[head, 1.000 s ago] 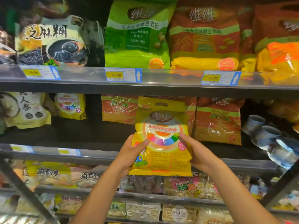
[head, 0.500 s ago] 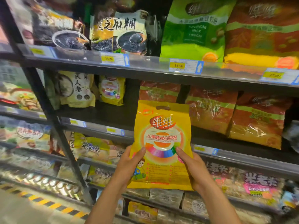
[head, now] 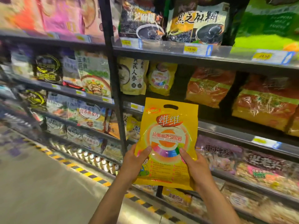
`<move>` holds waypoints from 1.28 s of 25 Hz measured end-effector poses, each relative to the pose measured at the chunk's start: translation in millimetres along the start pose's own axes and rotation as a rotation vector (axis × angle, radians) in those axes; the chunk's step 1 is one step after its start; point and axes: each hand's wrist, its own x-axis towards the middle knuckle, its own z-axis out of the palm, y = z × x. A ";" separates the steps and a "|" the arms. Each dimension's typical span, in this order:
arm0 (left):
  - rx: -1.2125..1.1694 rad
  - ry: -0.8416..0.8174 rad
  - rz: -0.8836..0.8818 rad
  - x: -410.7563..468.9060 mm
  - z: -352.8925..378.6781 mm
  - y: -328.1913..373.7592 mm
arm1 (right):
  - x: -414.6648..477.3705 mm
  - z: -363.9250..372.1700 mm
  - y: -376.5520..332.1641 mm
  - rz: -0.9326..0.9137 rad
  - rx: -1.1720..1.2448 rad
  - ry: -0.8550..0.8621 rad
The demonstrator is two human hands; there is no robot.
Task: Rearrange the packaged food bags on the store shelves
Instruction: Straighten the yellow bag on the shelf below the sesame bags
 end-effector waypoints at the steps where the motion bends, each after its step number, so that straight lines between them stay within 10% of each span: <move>1: 0.002 0.003 0.007 -1.2 -10.3 0.1 | -2.1 9.8 2.7 -0.012 -0.007 -0.010; 19: 0.085 0.030 0.069 129.6 -44.7 51.3 | 126.9 81.5 -40.4 -0.125 -0.224 -0.018; 26: 0.117 -0.022 0.106 246.0 -21.6 95.4 | 225.5 72.6 -105.8 -0.068 -0.364 -0.293; 32: 0.370 0.066 0.142 356.3 -8.3 114.8 | 321.1 78.2 -132.4 -0.063 -0.539 -0.121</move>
